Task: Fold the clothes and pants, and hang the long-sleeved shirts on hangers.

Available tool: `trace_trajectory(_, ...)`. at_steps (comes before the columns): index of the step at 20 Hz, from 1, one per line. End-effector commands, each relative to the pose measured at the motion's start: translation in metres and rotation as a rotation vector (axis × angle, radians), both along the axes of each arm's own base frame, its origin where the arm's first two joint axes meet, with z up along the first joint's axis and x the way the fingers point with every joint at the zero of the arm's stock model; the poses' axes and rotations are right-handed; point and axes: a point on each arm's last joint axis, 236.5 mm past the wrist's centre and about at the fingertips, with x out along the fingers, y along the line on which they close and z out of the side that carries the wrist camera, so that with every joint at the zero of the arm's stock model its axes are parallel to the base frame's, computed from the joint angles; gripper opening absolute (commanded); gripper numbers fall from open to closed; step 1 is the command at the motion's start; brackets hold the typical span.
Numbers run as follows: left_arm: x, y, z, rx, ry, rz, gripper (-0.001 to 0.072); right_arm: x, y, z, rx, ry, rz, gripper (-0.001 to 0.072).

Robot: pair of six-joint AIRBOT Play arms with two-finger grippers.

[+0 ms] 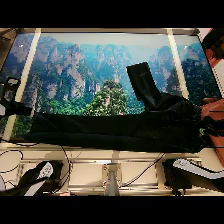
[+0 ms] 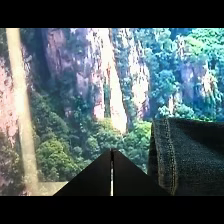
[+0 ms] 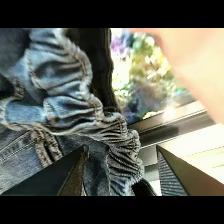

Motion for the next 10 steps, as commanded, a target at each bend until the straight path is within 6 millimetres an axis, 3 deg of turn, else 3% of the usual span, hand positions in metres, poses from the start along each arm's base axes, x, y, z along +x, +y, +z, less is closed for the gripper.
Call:
trace_trajectory(1, 0.002, -0.003, 0.0, -0.02, -0.01, 0.005, 0.0031, 0.002, -0.024, 0.029, -0.06, -0.001, 0.024, 0.0434)
trace_trajectory(3, 0.0, -0.004, -0.001, -0.023, -0.003, 0.006, 0.0031, -0.007, -0.039, 0.035, -0.061, -0.009, -0.043, 0.0418)
trace_trajectory(6, -0.006, -0.008, -0.006, -0.048, 0.027, 0.01, 0.0031, -0.027, -0.047, 0.019, 0.051, -0.016, -0.17, 0.041)
trace_trajectory(8, -0.014, -0.015, -0.012, -0.086, 0.064, 0.016, 0.0031, -0.014, -0.038, 0.014, 0.189, -0.104, -0.228, 0.0417)
trace_trajectory(10, -0.018, -0.026, -0.016, -0.139, 0.083, 0.024, 0.0031, -0.005, -0.026, 0.005, 0.306, -0.133, -0.235, 0.0485)
